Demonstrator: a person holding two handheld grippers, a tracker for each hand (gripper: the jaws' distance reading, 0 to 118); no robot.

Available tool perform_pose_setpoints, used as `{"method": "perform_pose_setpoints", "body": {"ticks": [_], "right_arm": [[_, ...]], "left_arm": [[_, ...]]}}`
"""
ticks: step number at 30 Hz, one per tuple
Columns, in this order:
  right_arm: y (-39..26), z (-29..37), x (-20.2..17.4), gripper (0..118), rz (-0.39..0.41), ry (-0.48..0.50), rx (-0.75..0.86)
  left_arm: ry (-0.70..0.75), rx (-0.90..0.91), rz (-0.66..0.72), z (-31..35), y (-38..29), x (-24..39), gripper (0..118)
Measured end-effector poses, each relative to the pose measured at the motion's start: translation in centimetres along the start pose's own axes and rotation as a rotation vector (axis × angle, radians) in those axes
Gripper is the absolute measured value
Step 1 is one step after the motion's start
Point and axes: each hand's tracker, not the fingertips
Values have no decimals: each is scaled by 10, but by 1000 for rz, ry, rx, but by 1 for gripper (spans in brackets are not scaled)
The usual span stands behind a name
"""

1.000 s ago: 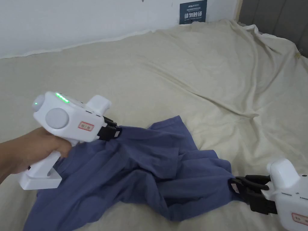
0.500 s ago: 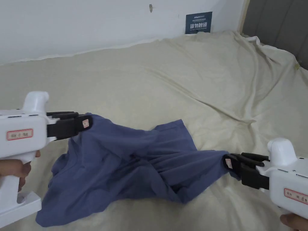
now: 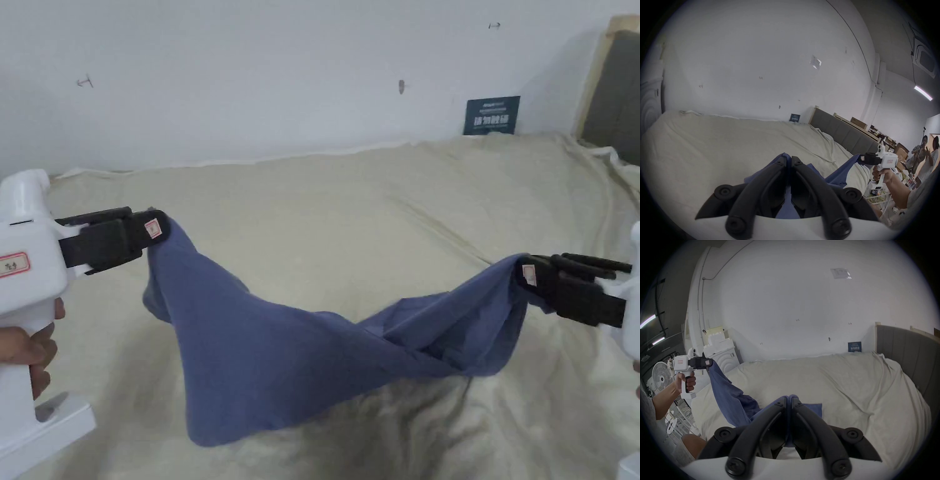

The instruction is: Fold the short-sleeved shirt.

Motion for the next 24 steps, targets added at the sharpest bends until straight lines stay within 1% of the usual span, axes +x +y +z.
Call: {"method": "perform_pose_setpoints", "body": {"ticks": [1, 2, 3, 4, 5, 10, 12, 14, 15, 17, 19, 24], "right_arm": [[9, 3, -7, 5, 15, 3, 11], [16, 5, -12, 5, 24, -2, 21], [24, 8, -17, 5, 27, 0, 26], [33, 11, -24, 5, 39, 14, 30], [40, 14, -30, 5, 52, 6, 45], [77, 29, -48, 5, 52, 34, 86], [94, 35, -54, 5, 60, 41, 104], [104, 37, -55, 5, 57, 43, 112], [114, 39, -57, 5, 57, 48, 122], [146, 45, -59, 5, 58, 64, 146], [170, 45, -61, 5, 47, 65, 161], [225, 36, -57, 5, 22, 62, 182]], "left_arm": [[-17, -1, -3, 10, 5, 0, 4], [-3, 10, -13, 18, 10, 3, 4], [47, 41, -37, 29, 14, 7, 4], [31, 29, -28, 37, 20, 10, 4], [53, 50, -30, 47, 24, 14, 4], [90, 101, -38, 83, 49, 29, 4], [112, 154, -50, 95, 61, 37, 4], [92, 151, -33, 105, 78, 42, 4], [130, 192, -45, 109, 85, 45, 4], [98, 191, -48, 113, 100, 48, 4], [126, 231, -67, 118, 121, 54, 4], [144, 289, -45, 118, 173, 53, 4]]}}
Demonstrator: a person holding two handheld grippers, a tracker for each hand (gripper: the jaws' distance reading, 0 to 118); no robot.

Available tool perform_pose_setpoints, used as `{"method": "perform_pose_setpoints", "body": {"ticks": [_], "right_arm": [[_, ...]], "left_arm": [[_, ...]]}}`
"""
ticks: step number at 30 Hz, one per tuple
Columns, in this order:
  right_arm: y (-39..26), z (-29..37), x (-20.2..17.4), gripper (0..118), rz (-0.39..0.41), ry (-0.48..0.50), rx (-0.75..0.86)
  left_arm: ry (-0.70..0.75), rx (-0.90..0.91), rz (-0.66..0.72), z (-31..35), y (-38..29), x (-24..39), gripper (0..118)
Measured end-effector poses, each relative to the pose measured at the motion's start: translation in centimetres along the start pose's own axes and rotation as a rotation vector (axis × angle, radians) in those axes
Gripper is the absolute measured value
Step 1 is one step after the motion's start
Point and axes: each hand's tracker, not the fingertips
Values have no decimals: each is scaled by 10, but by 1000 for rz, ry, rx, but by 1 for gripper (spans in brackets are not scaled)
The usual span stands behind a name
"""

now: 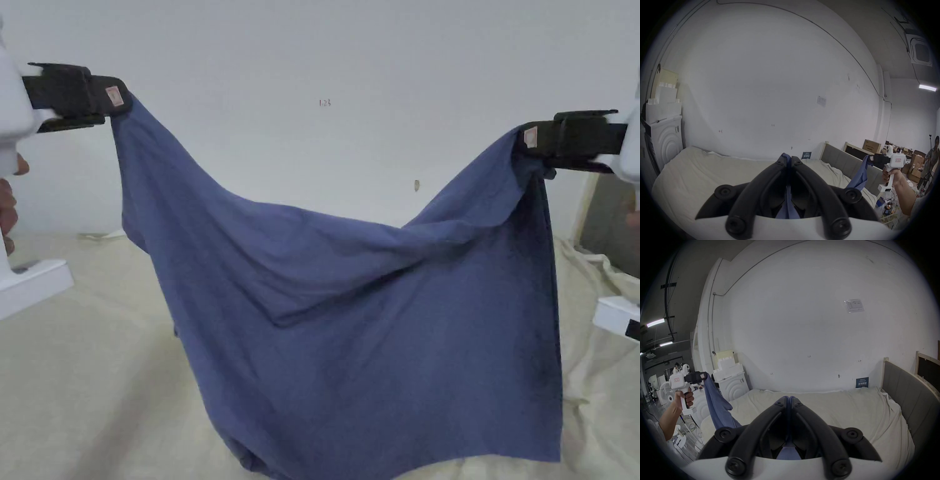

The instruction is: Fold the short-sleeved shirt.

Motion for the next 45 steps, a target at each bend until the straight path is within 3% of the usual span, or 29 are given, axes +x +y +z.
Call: {"method": "perform_pose_setpoints", "body": {"ticks": [14, 24, 31, 45], "right_arm": [[136, -126, 28, 5, 32, -23, 25], [176, -232, 56, 5, 69, -36, 38], [162, -274, 85, 5, 70, -57, 46], [35, -302, 144, 5, 25, -77, -71]], "left_arm": [[104, 70, -67, -110, 130, -42, 4], [176, 118, -134, -187, 182, -66, 4], [190, 131, -140, -227, 178, -85, 4], [163, 44, -82, -256, 47, -120, 4]]}}
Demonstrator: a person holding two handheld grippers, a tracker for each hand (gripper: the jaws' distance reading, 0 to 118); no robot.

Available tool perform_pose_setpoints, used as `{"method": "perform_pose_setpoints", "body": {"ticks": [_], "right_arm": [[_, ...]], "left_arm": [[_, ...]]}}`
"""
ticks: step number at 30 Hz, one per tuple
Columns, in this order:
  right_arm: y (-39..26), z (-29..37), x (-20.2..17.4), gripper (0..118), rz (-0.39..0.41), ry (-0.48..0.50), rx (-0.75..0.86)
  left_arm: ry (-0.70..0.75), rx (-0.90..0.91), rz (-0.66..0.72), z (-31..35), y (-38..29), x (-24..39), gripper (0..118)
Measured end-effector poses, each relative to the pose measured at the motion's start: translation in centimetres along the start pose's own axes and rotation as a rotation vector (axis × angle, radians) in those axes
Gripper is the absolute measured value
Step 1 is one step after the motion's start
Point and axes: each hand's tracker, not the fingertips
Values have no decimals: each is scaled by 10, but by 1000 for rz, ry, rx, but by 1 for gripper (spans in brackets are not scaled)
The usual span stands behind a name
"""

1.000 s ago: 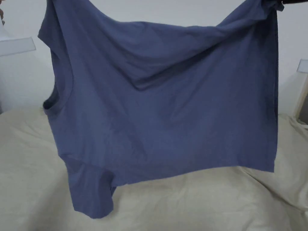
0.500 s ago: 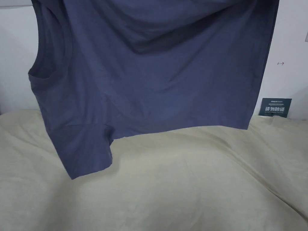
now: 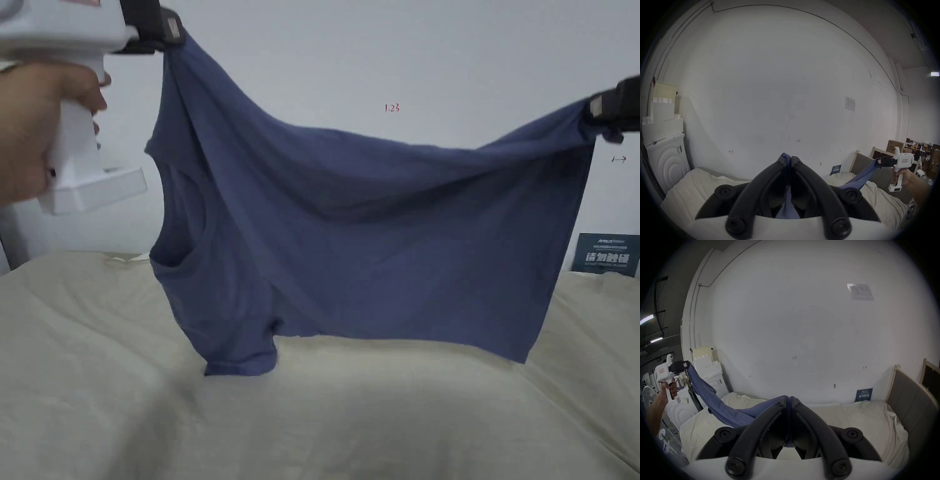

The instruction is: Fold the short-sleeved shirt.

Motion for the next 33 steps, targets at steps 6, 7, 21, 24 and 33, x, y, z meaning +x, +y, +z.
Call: {"method": "perform_pose_setpoints", "body": {"ticks": [6, 7, 21, 24, 33], "right_arm": [[-57, 17, 9, 5, -34, -3, -55], [-66, 25, 8, 5, -40, -1, -61], [-214, 188, -31, 5, -158, 43, -136], [-252, 228, -38, 5, -180, 35, -166], [-339, 320, -59, 5, -271, -2, -221]], "left_arm": [[-25, -47, 56, 35, -56, -1, 4], [-34, -24, 92, 46, -67, 0, 4], [-42, -117, 167, 234, -216, 29, 4], [-24, -163, 177, 280, -249, 34, 4], [9, -325, 209, 390, -330, 36, 4]]}}
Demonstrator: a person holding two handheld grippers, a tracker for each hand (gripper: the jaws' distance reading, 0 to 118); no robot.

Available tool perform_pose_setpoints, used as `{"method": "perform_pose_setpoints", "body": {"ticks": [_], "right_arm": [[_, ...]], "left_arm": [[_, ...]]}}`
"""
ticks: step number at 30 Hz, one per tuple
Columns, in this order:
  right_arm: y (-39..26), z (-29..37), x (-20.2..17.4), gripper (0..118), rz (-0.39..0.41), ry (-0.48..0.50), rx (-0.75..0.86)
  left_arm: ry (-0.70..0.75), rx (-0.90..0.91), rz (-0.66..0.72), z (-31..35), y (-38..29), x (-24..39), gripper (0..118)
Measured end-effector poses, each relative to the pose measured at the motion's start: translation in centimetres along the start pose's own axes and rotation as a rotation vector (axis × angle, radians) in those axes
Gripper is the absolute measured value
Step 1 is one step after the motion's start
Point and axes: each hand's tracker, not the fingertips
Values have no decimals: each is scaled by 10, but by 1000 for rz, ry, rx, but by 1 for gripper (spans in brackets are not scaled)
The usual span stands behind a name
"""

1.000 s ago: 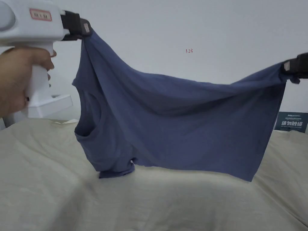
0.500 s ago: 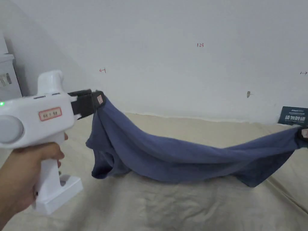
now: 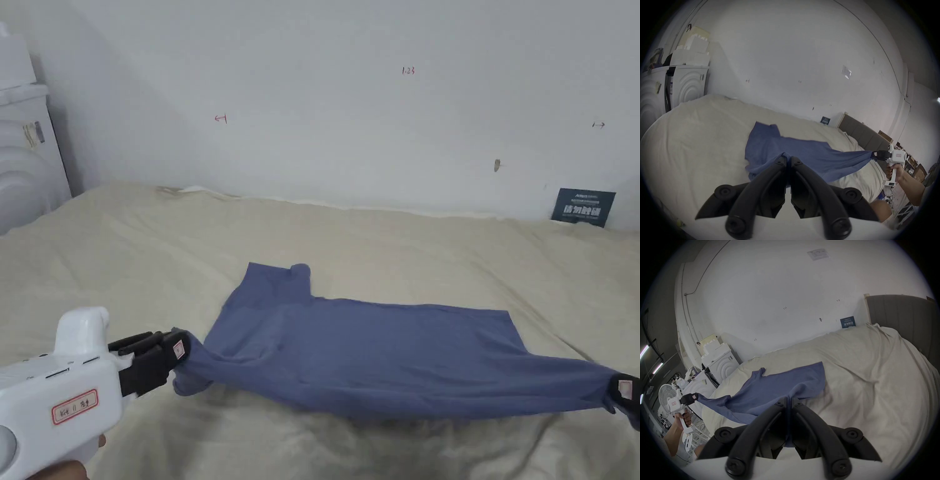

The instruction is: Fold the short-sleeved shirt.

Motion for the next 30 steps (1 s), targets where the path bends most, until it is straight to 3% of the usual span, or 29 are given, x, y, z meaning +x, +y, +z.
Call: {"method": "perform_pose_setpoints", "body": {"ticks": [14, 30], "right_arm": [[-94, 67, 6, 5, -22, -33, -86], [-146, 79, 29, 5, -6, -93, -200]], "left_arm": [[45, -164, -7, 51, -98, -17, 4], [121, -326, -40, 54, -153, -15, 4]]}}
